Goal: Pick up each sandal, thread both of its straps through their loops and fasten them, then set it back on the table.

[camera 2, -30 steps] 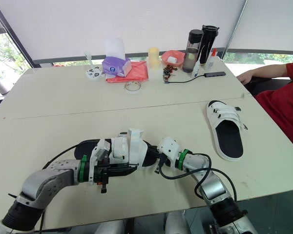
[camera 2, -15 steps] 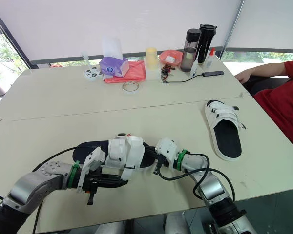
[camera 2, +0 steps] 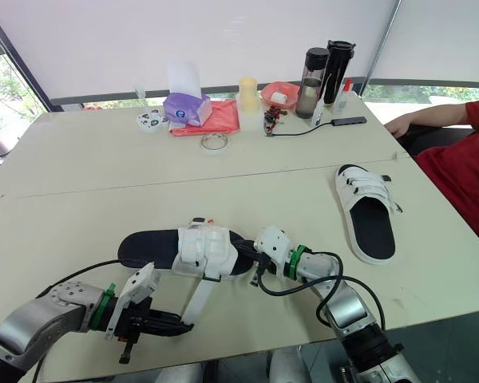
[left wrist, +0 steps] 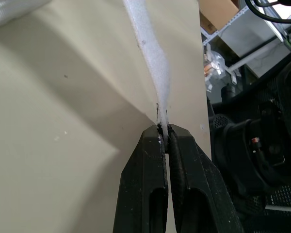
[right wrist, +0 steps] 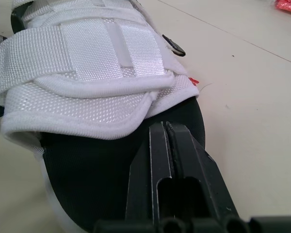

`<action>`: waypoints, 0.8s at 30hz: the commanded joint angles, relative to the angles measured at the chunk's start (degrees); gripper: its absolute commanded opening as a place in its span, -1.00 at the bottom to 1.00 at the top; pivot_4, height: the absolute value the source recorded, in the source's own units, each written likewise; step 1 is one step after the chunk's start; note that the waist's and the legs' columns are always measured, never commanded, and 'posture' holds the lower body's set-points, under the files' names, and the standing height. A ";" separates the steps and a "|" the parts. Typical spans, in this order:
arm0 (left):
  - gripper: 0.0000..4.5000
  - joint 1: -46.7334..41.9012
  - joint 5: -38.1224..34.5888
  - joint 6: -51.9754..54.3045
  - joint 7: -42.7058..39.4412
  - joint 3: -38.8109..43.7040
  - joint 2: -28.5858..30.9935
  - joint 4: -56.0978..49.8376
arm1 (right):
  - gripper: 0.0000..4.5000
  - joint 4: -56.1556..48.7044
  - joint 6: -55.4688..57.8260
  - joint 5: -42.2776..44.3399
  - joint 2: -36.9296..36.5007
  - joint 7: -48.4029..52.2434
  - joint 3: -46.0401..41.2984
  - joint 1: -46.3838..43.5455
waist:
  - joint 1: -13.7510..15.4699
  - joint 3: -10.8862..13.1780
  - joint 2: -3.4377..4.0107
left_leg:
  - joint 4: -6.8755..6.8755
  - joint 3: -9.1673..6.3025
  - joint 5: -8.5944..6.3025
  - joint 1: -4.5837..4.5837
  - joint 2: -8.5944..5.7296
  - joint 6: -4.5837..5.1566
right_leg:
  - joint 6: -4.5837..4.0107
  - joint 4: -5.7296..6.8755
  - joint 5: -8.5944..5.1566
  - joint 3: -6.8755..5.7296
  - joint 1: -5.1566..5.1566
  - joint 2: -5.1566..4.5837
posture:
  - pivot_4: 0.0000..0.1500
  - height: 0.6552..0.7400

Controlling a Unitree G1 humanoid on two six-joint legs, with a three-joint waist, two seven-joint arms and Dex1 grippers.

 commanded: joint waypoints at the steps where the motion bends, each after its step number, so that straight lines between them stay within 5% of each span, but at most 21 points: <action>1: -0.99 0.79 -1.09 1.26 -0.44 1.36 1.05 -2.05 | -1.00 6.54 4.51 -3.58 -1.83 0.01 1.46 2.34 | -0.06 0.00 0.00 | 0.00 0.00 0.00 0.00 0.00 0.00 | 0.00 0.00 0.00 0.00 0.00 0.00 | 1.00 1.00; 7: -0.99 -1.21 -7.60 5.65 -0.57 5.16 1.27 -7.44 | -1.00 7.06 4.40 -3.61 -1.92 0.35 1.38 1.97 | 0.07 0.00 -0.03 | 0.00 0.01 0.00 -0.02 0.00 0.00 | 0.01 0.00 0.00 -0.01 -0.01 0.01 | 1.00 1.00; 13: -0.99 -3.04 -22.94 13.21 -1.15 13.90 3.85 -15.48 | -1.00 7.68 4.24 -3.66 -1.70 0.27 1.21 1.45 | -0.08 0.03 -0.08 | 0.02 0.02 0.01 -0.01 0.00 0.02 | 0.00 0.05 0.00 -0.07 -0.01 0.05 | 1.00 1.00; 18: -0.99 -11.55 -32.50 17.54 8.03 18.24 -2.69 -9.59 | -1.00 8.44 3.89 -3.82 -1.26 0.17 1.42 1.19 | -0.03 0.08 -0.11 | 0.03 0.03 0.12 -0.01 0.01 0.19 | 0.01 0.20 0.02 -0.10 0.14 0.26 | 1.00 1.00; 24: -0.99 -19.97 -31.37 19.82 18.73 17.25 -11.34 -0.40 | -1.00 8.89 3.72 -3.77 -0.81 -0.07 1.62 0.77 | 0.16 0.12 -0.13 | 0.40 0.01 0.14 0.03 0.01 0.19 | 0.03 0.44 0.02 -0.10 0.27 0.35 | 1.00 1.00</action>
